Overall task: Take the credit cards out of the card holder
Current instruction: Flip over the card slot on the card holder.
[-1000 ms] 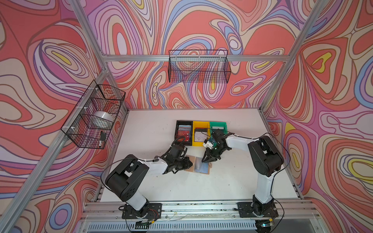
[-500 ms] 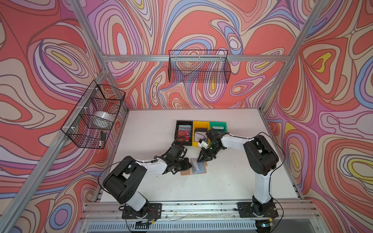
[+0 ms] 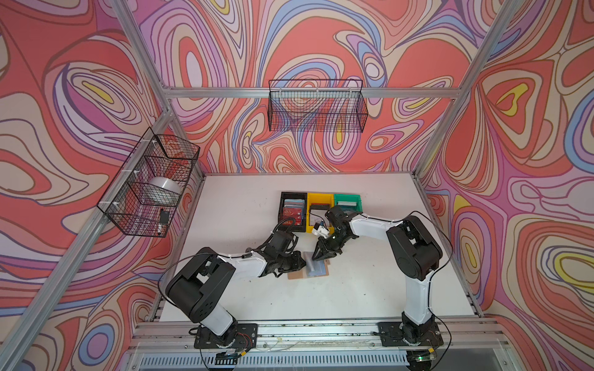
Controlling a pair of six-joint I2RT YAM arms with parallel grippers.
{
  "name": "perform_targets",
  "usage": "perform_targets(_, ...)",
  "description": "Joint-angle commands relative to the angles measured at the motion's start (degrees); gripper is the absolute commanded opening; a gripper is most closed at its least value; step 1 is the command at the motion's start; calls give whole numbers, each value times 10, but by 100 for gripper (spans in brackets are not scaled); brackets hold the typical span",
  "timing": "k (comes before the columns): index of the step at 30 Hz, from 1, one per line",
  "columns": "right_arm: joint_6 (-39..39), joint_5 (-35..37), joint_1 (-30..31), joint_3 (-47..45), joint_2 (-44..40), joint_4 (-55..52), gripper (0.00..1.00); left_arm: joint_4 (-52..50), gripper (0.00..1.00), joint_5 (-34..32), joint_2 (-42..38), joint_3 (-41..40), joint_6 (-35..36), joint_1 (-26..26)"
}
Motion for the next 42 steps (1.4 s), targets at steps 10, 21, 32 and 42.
perform_targets(10, 3, -42, 14, 16, 10, 24, 26, -105, 16, -24, -67, 14, 22, 0)
perform_targets(21, -10, -56, 30, 60, 42, 4, 26, -240, 17, -77, -212, 28, 44, 20)
perform_targets(32, -23, -77, 75, 80, 46, -24, 27, -196, 16, -63, -198, -10, 16, 23)
perform_targets(42, -9, -123, 95, 78, 80, 14, 30, -268, 18, -104, -321, -42, 9, 40)
